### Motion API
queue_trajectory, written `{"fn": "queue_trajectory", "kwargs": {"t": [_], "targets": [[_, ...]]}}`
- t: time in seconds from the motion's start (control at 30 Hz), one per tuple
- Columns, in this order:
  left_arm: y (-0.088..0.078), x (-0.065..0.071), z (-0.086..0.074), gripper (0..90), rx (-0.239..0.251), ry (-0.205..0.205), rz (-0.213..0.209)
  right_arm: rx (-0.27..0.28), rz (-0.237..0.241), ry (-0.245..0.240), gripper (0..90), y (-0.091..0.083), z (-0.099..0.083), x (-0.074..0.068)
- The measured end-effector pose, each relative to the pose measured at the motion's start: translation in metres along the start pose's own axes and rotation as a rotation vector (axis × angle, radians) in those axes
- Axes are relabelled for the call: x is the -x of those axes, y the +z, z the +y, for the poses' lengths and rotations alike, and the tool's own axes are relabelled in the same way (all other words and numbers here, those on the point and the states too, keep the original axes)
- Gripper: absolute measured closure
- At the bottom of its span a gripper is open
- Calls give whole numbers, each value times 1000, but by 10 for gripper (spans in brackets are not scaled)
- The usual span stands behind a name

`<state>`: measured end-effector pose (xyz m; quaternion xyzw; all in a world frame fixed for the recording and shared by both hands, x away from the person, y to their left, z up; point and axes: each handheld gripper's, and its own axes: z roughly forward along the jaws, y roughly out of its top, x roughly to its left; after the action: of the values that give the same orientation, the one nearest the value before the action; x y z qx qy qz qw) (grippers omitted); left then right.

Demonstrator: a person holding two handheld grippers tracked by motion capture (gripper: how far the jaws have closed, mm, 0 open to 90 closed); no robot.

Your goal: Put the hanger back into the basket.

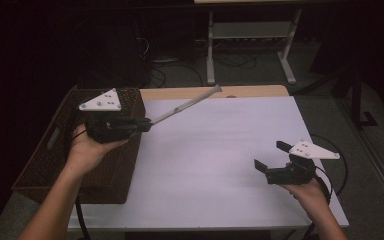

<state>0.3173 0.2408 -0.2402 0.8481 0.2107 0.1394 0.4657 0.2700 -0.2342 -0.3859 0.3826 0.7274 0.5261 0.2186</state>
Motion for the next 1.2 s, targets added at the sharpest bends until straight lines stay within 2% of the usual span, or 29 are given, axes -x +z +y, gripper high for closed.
{"fn": "queue_trajectory", "kwargs": {"t": [0.4, 0.5, 0.53, 0.77, 0.83, 1.03, 1.1, 1.2], "targets": [[-53, -17, -12, 828, 30, -37, 105, -4, -5, 2, 0, 1, 0, 0], [-60, -19, -15, 828, 33, -43, 123, -4, -7, 3, 0, 1, 0, 0], [-68, -21, -19, 828, 31, -51, 144, -5, -7, 3, 0, 1, 0, 0], [-90, -30, -34, 828, 23, -80, 198, -6, -9, 2, 0, 1, 0, 0], [-99, -34, -43, 828, 12, -102, 222, -6, -10, 5, 0, 1, 0, 1], [-111, -39, -58, 828, -8, -135, 259, -4, -15, 3, 0, 1, 0, 1], [-118, -44, -69, 828, -12, -162, 275, -2, -16, 6, 0, 1, 0, 1], [-123, -46, -77, 828, -21, -178, 286, 0, -20, 6, 0, 1, 0, 2]]}}
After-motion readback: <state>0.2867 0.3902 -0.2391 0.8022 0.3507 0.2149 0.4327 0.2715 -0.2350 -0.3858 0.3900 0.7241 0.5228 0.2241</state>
